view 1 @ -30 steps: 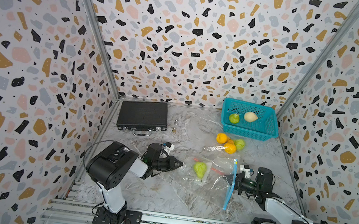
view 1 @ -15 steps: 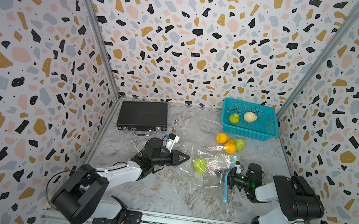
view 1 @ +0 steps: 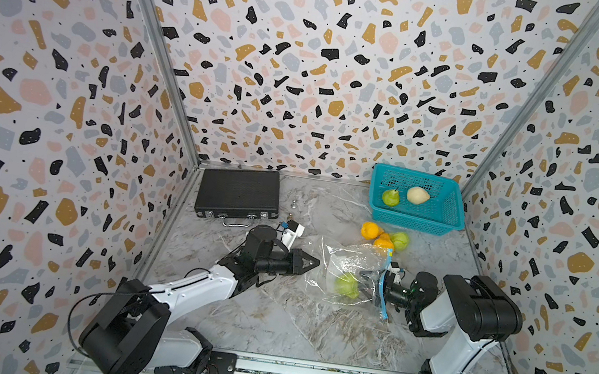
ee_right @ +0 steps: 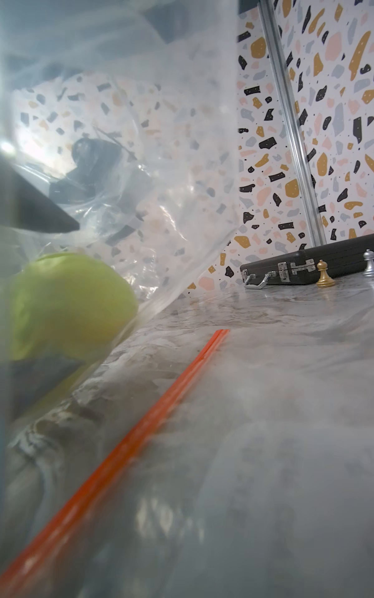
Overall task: Open the zip-top bag and take out the pear
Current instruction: Adjust the zipper food storage bag at the center of the board.
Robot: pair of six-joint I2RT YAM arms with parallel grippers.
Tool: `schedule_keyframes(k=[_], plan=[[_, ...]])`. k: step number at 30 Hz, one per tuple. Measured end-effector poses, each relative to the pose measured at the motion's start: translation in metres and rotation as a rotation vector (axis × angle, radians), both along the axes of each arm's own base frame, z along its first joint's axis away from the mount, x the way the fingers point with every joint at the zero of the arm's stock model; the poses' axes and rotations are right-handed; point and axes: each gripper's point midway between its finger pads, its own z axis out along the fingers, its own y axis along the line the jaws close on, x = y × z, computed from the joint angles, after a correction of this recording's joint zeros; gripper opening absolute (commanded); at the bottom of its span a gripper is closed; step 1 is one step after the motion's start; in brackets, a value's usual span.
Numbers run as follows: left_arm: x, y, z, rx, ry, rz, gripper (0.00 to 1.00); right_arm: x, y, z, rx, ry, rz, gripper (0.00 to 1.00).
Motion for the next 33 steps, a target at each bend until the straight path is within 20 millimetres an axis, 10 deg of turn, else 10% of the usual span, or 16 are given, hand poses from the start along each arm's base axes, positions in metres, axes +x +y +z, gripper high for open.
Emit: schedule_keyframes(k=[22,33], plan=[[-0.031,-0.044,-0.125,0.167,0.168,-0.094,0.10,-0.040,0.019,-0.026,-0.052,-0.141,0.137,0.79],[-0.025,-0.049,-0.136,0.136,0.167,-0.081,0.10,-0.030,0.013,-0.032,-0.076,-0.100,0.045,0.64]])
